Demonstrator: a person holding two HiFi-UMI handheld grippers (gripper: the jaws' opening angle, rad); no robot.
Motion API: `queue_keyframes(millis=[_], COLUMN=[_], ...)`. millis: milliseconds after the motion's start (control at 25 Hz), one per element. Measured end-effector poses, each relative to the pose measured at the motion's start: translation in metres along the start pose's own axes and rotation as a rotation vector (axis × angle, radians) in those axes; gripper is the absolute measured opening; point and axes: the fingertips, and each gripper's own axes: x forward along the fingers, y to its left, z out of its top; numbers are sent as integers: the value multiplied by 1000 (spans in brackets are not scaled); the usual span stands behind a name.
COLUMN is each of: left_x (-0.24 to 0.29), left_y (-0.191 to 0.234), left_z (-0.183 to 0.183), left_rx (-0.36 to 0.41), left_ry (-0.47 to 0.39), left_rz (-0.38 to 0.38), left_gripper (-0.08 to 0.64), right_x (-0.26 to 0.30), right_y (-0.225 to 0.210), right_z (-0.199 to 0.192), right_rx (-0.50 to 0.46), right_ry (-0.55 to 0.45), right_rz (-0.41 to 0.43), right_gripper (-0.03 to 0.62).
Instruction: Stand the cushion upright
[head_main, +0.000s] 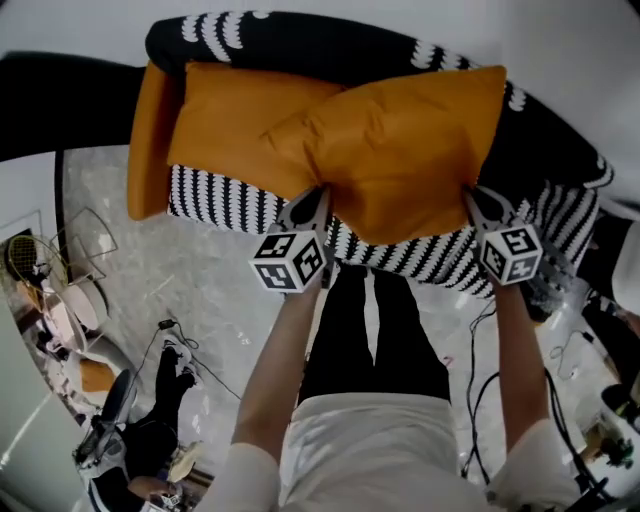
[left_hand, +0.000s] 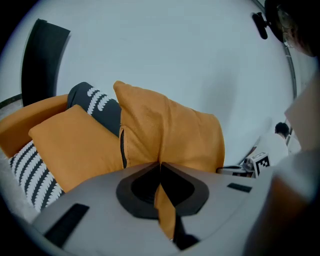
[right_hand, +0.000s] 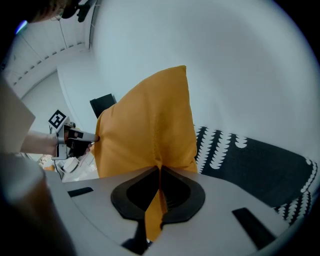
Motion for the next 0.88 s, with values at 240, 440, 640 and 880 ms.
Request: queue_keyframes(millis=[240,440,640,880], left_x=[27,53,85,118], left_y=[-17,-48,-73,-79], left_z=[36,62,84,120], left_rx=[85,160,244,327], left_ry=[14,24,32,28], left_rz=[-56,-105,-146,-182], left_gripper=[8,8,8,8], right_x=[-5,-18,-22,-6], right_y=[-17,-42,-68,-75], right_z=[5,8,8,16], right_rx=[69,126,204,261], right_ry=[-48,-101,-176,-198], right_rz=[-46,-98,-156,-211], right_gripper=[38,38,38,38])
